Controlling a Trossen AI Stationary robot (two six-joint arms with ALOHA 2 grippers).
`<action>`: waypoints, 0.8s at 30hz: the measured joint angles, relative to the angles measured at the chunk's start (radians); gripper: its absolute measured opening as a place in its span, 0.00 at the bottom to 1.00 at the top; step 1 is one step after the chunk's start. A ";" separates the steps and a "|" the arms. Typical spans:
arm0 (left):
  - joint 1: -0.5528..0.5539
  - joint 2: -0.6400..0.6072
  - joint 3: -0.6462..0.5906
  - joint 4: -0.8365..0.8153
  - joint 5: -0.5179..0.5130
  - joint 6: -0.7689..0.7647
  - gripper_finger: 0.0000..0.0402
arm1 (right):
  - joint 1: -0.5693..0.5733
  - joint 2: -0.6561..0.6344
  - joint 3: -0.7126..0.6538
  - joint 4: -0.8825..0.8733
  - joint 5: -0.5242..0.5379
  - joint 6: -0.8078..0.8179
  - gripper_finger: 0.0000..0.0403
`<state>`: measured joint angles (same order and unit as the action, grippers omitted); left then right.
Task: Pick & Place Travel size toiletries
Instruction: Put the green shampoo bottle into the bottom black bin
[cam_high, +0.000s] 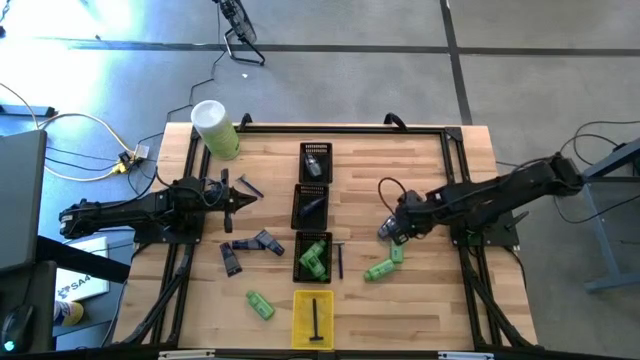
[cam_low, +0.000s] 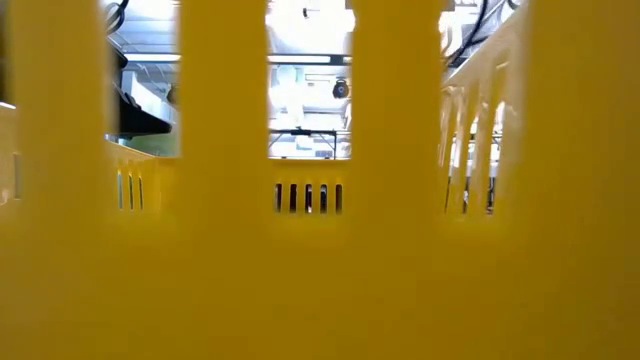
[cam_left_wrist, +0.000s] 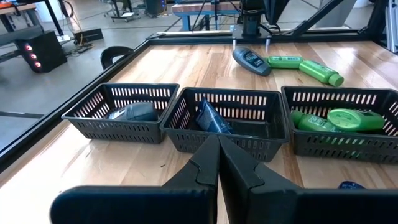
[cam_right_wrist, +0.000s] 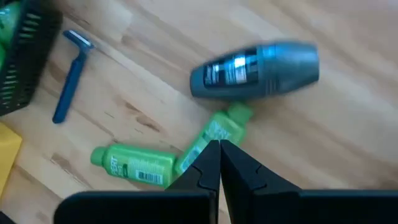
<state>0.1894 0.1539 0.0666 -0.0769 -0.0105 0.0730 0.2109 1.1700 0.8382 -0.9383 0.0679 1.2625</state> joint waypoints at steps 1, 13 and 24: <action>0.000 0.000 0.000 0.000 0.000 0.000 0.01 | 0.015 -0.007 -0.015 -0.001 -0.001 0.031 0.01; 0.000 0.000 0.000 -0.001 0.000 0.000 0.01 | 0.112 0.027 -0.076 0.011 0.004 0.185 0.01; 0.000 0.000 0.000 0.000 0.000 0.000 0.01 | 0.109 0.031 -0.075 0.037 0.012 0.226 0.26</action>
<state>0.1894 0.1539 0.0666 -0.0772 -0.0105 0.0727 0.3199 1.2015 0.7628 -0.9016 0.0799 1.4885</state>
